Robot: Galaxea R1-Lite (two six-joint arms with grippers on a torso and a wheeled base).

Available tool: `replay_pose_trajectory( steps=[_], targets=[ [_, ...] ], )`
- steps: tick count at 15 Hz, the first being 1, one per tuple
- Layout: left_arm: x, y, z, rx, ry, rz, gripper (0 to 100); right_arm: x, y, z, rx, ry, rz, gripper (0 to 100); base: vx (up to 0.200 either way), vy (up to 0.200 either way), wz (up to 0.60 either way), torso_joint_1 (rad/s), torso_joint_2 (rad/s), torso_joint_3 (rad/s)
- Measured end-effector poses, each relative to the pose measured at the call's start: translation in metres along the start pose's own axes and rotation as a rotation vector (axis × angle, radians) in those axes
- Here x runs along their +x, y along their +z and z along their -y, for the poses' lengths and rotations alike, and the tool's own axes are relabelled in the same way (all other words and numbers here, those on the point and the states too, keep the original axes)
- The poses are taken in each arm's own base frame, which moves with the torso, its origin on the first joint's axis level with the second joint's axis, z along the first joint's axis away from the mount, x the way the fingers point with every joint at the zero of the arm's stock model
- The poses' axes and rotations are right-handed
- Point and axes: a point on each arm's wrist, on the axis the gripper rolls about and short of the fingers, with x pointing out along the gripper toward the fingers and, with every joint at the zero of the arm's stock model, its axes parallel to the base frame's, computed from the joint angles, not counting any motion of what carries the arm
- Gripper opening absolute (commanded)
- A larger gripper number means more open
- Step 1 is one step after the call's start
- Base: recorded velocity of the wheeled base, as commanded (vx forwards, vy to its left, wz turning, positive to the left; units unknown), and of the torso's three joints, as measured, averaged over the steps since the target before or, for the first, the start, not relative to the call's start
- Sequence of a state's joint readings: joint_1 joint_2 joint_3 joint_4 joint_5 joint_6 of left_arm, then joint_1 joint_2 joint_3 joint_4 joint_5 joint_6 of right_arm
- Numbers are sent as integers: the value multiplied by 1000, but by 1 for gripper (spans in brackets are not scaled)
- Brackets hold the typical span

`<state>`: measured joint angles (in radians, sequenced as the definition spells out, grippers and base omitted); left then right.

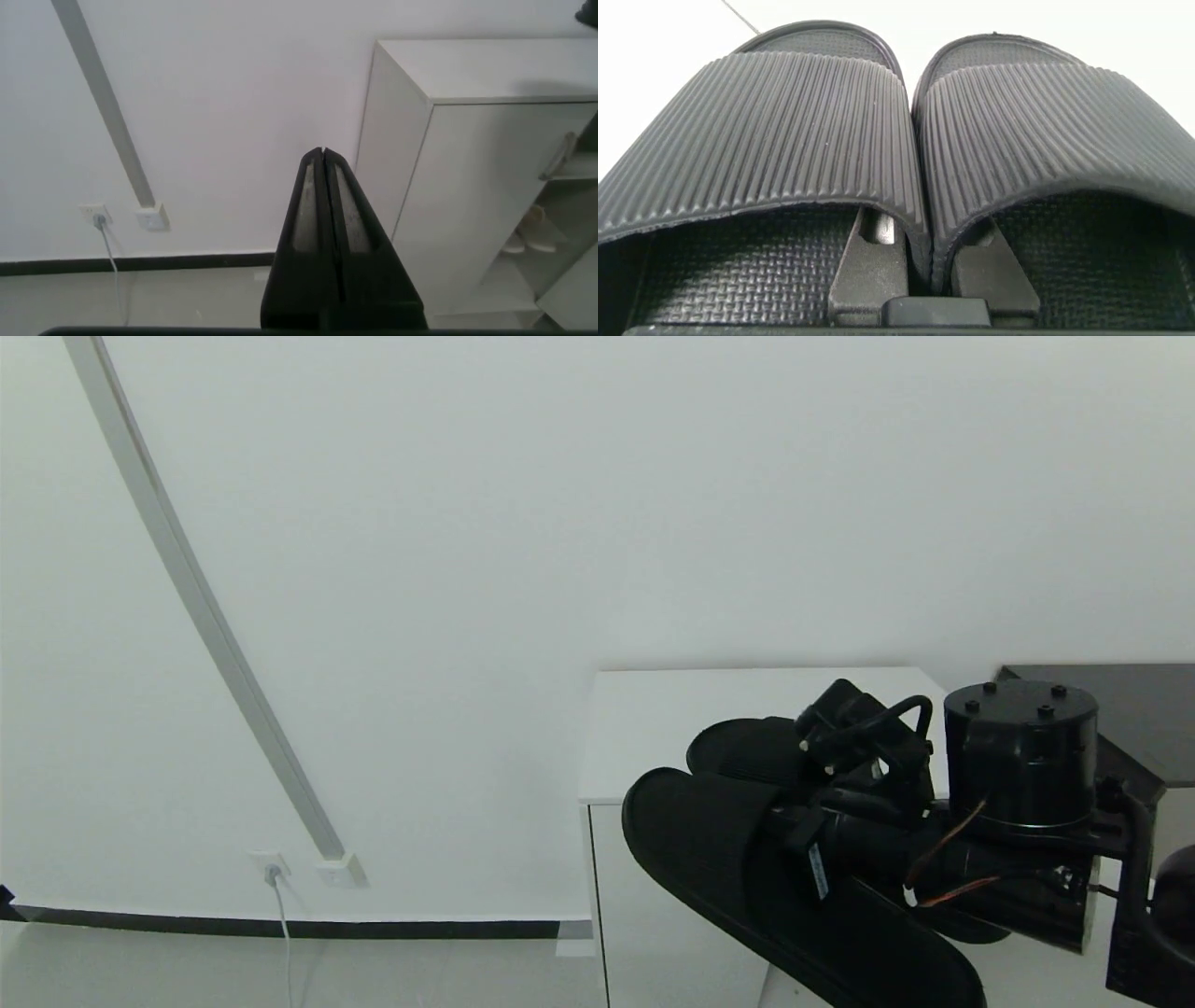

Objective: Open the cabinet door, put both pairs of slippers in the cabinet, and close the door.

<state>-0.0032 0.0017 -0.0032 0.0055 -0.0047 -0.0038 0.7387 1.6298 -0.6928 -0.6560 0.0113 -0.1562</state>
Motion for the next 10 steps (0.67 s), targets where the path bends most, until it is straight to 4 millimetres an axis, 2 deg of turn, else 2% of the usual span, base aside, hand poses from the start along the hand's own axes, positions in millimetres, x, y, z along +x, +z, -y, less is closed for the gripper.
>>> replay_pose_trajectory(
  steps=[1, 10],
  targets=[
    [0, 0, 0, 0, 1, -1, 0, -1, -1, 1, -21, -7, 17, 0, -200, 0, 0, -2, 2, 7],
    [0, 0, 0, -2, 0, 0, 0, -3, -5, 3, -26, -17, 44, 0, 0, 0, 0, 0, 0, 0]
  ],
)
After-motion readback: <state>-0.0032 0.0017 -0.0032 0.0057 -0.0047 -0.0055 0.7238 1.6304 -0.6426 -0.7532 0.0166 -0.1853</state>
